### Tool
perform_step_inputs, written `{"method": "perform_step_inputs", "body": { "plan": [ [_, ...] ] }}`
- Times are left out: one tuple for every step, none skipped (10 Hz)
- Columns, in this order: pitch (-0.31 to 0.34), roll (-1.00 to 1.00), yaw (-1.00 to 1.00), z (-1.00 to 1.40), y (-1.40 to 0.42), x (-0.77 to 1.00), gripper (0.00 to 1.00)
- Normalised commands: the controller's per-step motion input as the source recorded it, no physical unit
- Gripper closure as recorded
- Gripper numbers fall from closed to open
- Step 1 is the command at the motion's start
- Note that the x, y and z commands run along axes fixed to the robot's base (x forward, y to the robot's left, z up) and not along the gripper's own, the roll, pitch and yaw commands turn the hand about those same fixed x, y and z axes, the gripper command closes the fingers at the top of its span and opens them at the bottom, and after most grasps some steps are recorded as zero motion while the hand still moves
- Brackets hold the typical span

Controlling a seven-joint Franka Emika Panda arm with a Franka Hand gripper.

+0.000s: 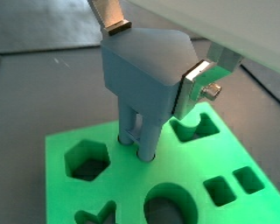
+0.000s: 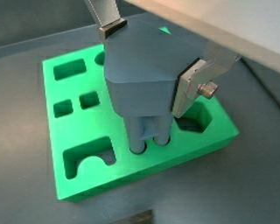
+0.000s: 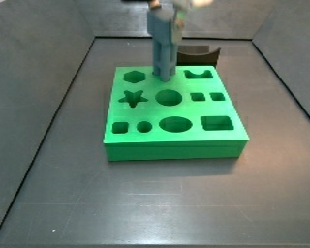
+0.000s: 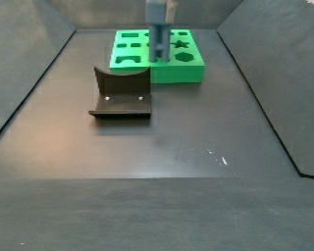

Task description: Insert the 3 prong object.

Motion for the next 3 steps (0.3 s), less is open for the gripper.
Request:
{"method": "perform_step_inputs", "body": {
  "plan": [
    [-0.15,-0.26,-0.18,-0.5,0.05,0.12,1.0],
    [-0.044,-0.2,-0.2,-0.47,0.0,0.27,1.0],
    [0.0,-0.06,-0.13,-0.26,0.0,0.25,1.0]
  ]
}}
